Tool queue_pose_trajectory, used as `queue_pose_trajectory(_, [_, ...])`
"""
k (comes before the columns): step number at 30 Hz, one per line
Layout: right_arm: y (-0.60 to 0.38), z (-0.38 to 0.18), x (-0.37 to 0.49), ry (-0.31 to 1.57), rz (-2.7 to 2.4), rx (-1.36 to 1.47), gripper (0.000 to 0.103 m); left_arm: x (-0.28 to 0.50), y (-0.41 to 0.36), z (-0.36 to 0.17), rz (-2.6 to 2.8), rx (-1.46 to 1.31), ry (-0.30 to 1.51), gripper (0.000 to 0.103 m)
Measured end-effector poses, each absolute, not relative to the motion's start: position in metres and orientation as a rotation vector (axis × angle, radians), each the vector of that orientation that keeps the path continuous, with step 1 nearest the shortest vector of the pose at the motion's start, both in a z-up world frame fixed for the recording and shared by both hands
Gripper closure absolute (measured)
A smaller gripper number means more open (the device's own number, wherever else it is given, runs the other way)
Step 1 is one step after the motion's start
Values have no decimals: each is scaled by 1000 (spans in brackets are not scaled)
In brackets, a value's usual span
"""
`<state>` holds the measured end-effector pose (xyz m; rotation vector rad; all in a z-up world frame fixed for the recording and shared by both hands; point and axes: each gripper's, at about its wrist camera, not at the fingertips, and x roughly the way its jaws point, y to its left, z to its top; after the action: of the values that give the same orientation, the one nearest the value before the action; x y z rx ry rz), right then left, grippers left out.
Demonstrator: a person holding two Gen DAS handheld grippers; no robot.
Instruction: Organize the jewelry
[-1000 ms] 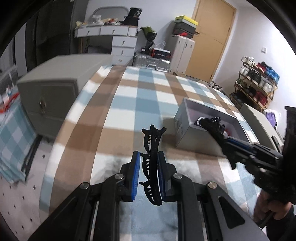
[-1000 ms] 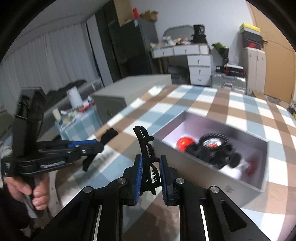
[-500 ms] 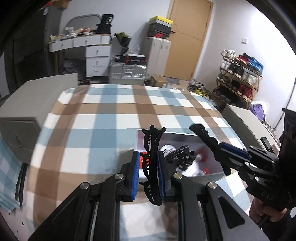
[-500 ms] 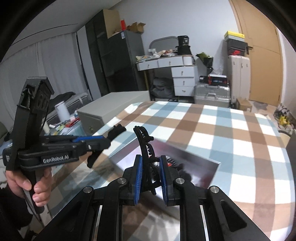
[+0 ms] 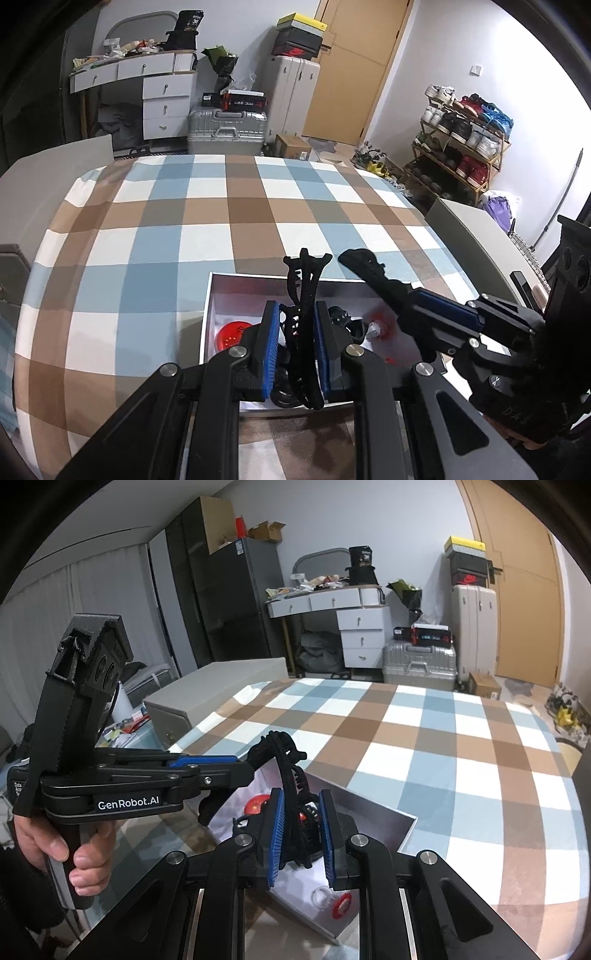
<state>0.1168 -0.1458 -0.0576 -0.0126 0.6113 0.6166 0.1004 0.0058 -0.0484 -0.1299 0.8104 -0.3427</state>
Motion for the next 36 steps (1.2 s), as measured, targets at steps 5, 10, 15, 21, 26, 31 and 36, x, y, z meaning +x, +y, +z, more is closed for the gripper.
queue_pose_trajectory(5, [-147,-60,117,613,608,2,83,102,3,-48,-353,-128,818,90])
queue_pose_trajectory(10, [-152,-54,113,584,606,20,76,102,1,-43,-348,-134,811,74])
queue_pose_trajectory(15, [-164,-46,105,543,584,79,49,92,3,-35,-356,-137,771,53])
queue_pose_trajectory(21, [-173,-38,94,485,533,120,23,82,6,-27,-307,-124,701,50])
queue_pose_trajectory(26, [-176,-34,79,419,499,140,7,73,9,-26,-222,-99,581,22])
queue_pose_trajectory(31, [-176,-33,63,327,462,140,0,64,20,-23,-149,-123,457,17])
queue_pose_trajectory(36, [-173,-32,51,260,434,120,0,46,23,-23,-58,-101,307,1])
